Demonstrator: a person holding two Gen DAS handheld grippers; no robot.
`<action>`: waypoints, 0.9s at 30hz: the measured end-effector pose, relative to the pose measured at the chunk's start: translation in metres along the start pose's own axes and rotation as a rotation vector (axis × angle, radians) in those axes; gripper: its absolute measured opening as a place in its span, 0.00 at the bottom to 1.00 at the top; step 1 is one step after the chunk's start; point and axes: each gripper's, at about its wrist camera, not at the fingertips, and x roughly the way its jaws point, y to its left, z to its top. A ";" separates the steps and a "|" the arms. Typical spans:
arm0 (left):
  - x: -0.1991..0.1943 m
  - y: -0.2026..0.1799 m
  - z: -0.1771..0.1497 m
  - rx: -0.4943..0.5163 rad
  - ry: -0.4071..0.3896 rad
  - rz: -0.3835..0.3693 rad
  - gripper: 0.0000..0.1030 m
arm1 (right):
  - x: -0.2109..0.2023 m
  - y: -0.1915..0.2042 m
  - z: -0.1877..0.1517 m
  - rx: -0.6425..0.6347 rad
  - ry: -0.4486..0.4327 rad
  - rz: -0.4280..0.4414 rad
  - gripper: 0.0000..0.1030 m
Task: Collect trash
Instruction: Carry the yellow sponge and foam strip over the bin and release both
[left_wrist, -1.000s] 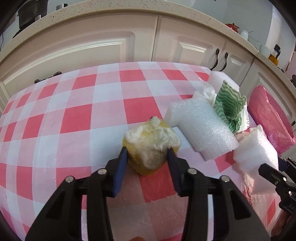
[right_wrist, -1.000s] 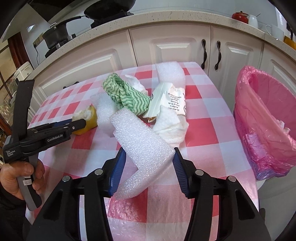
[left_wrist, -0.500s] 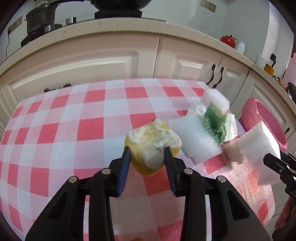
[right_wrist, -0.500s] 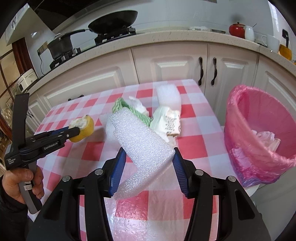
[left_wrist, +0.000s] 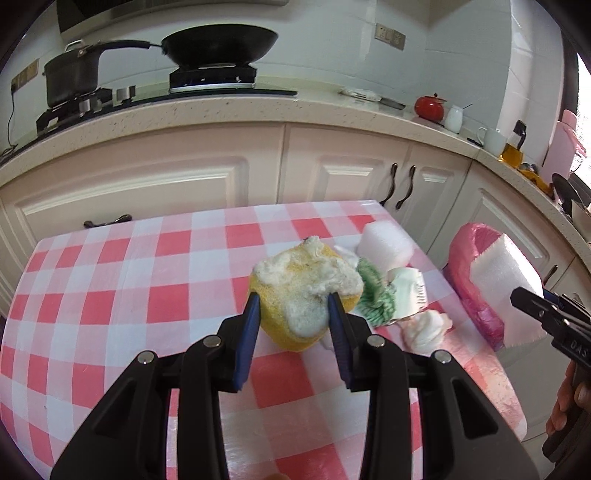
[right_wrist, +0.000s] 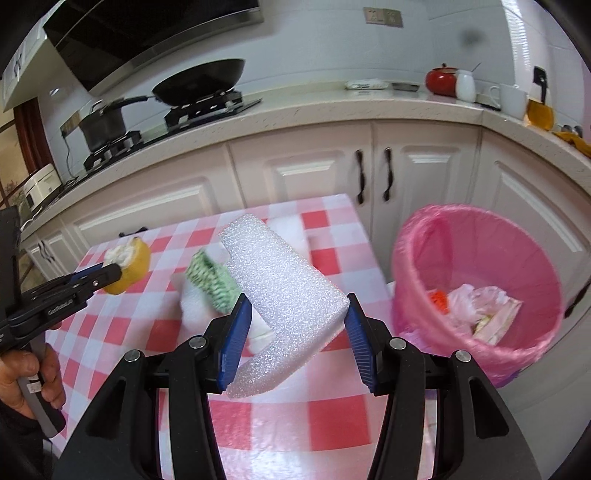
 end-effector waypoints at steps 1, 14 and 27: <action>-0.001 -0.004 0.001 0.004 -0.003 -0.004 0.35 | -0.002 -0.004 0.001 0.004 -0.004 -0.007 0.48; 0.001 -0.062 0.019 0.079 -0.034 -0.079 0.35 | -0.016 -0.055 0.012 0.042 -0.051 -0.097 0.48; 0.013 -0.153 0.047 0.189 -0.064 -0.185 0.35 | -0.022 -0.125 0.025 0.098 -0.081 -0.200 0.48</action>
